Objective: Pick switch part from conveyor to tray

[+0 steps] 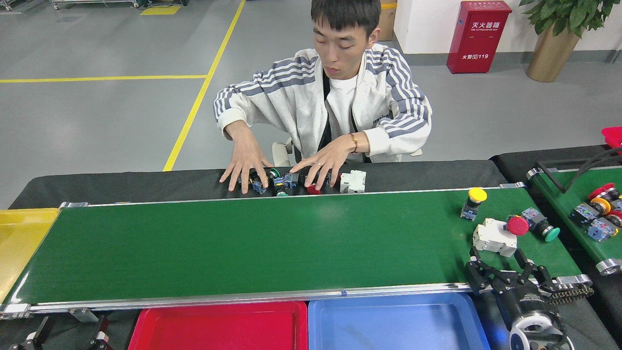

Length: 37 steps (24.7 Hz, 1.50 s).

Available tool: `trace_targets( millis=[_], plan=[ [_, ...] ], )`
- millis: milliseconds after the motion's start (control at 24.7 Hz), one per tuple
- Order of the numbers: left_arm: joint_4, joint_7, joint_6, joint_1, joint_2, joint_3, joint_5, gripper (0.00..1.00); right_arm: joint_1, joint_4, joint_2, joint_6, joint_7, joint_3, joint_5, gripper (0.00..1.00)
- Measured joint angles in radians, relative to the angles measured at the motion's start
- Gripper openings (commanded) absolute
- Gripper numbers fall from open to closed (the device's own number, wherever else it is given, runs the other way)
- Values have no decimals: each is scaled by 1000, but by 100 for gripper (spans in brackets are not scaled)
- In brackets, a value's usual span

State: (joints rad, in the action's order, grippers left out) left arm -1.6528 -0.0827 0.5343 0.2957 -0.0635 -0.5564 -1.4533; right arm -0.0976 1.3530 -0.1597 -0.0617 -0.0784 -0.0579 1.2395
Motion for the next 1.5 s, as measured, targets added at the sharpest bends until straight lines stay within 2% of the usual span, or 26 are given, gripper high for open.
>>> trace_targets(
  millis=[324,566,607,647,890,930,971,1294,1415,1496],
  plan=[
    [0,0,0,0,0,0,0,100,-37,-49,1,43,0,55,0,98],
    [0,0,0,-1,0,0,0,100,-127,-137,18,77,0,91,0,98],
    [1,0,0,-1,0,0,0,100,-148,-160,26,83,0,101,0,94],
    [1,0,0,-1,0,0,0,100,-163,-178,31,93,0,109,0,86],
    [1,0,0,-1,0,0,0,100,-205,-218,35,105,1,193,-2,11],
    [1,0,0,-1,0,0,0,100,-205,-218,35,106,1,198,-3,5],
    [1,0,0,-1,0,0,0,100,-205,-218,35,107,1,202,-4,1],
    [1,0,0,-1,0,0,0,100,-207,-193,37,87,1,217,-8,1],
    [1,0,0,-1,0,-1,0,100,-188,-102,37,31,23,217,-9,1],
    [1,0,0,-2,0,-3,0,100,-128,-2,36,-60,39,216,-9,1]
  ],
)
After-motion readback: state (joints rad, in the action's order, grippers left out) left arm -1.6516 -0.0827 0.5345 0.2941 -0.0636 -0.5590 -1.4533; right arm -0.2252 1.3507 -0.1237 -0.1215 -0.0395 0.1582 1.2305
